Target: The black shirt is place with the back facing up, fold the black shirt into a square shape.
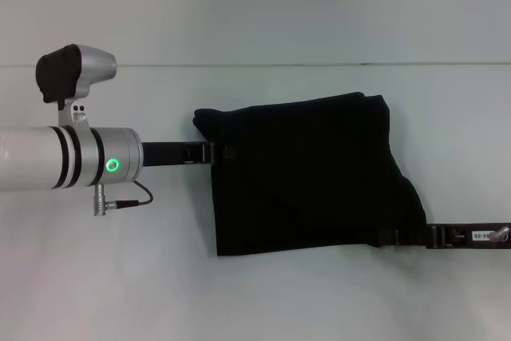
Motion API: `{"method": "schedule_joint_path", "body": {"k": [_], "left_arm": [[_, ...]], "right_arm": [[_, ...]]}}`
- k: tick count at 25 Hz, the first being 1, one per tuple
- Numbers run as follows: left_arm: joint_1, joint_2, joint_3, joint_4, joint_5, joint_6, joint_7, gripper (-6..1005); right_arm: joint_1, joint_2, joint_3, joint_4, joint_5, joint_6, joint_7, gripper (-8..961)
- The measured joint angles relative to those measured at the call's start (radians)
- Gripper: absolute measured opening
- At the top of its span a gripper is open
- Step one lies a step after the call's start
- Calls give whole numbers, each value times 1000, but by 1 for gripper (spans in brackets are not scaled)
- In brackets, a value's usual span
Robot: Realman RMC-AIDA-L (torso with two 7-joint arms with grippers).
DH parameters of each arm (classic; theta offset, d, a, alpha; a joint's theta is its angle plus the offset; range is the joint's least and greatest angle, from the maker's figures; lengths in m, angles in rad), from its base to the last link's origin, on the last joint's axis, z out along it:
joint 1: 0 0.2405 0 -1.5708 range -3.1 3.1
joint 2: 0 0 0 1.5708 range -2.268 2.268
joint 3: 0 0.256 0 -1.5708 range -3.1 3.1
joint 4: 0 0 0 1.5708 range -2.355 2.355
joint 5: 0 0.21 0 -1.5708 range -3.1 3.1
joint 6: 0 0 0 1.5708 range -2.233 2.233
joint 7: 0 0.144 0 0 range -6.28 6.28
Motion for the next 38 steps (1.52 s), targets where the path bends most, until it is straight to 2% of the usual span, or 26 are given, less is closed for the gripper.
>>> {"method": "schedule_joint_path", "body": {"k": [12,20,31,38], "left_arm": [[1,0,0,0,0,0,2,89],[1,0,0,0,0,-1,4,89],[-1,0,-2,0,0,-7,5,89],[-1,0,-3,0,0,-9,5,89]], "right_arm": [[0,-1,-6,26,-1,26,22,413],[10,16,-2,28,0,53,20,412],[11,31,47,28,8,87,17,339],[19,43,53,22,9,91,9,135]]}}
